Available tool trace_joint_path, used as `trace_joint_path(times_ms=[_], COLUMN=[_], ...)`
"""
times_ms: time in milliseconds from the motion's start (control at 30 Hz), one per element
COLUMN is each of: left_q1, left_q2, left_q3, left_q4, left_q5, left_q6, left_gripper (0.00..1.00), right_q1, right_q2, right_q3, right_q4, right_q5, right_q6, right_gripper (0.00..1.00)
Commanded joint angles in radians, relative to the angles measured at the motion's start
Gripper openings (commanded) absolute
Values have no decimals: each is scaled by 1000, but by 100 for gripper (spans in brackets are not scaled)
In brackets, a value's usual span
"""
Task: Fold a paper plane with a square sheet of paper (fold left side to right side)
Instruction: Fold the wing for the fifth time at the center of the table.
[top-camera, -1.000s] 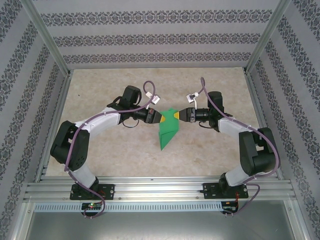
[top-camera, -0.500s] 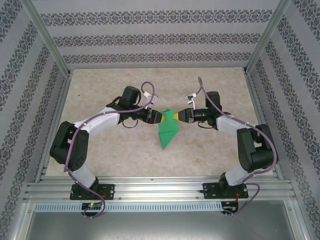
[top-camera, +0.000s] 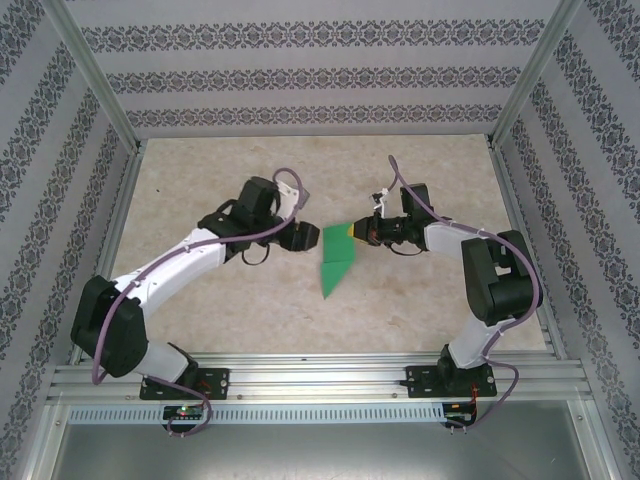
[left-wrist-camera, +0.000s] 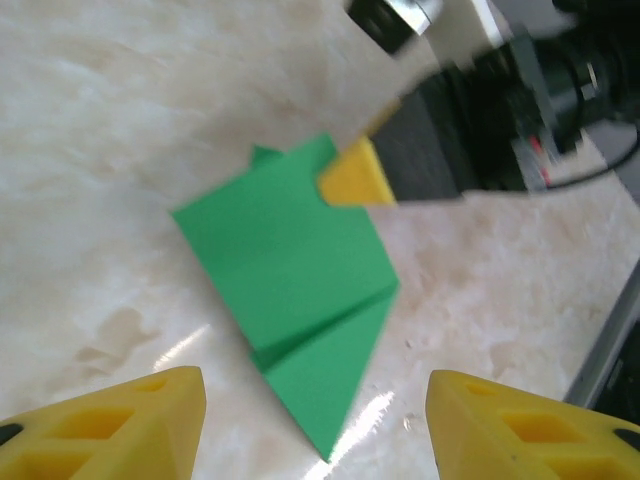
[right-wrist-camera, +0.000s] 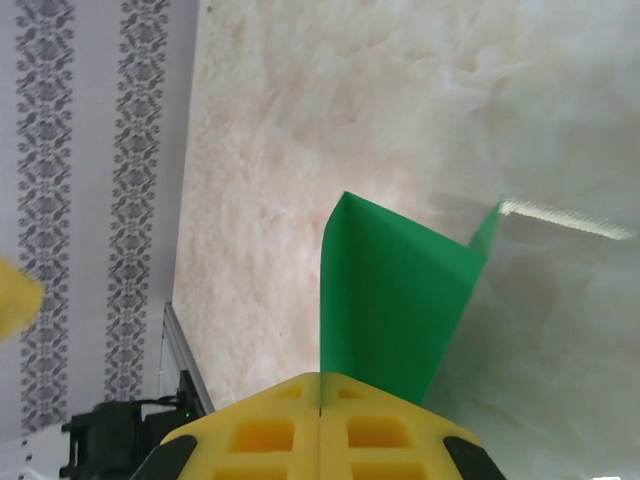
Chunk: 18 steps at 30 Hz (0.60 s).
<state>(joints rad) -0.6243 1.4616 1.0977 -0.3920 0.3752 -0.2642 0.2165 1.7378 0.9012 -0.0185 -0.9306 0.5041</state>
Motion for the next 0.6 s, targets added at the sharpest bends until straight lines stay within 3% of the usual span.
trace_joint_path(times_ms=[0, 200, 567], left_q1=[-97, -239, -341], left_q2=[41, 178, 385], left_q3=[-17, 32, 181], left_q4=[-49, -48, -154], left_q5=[-72, -203, -390], left_q6=[8, -30, -40], left_gripper=[61, 63, 64], right_q1=[12, 6, 6], right_q2=[29, 55, 71], right_q3=[30, 53, 71], right_q4=[-69, -130, -176], right_q5=[68, 93, 94], right_q6=[25, 70, 77], right_gripper=[0, 0, 0])
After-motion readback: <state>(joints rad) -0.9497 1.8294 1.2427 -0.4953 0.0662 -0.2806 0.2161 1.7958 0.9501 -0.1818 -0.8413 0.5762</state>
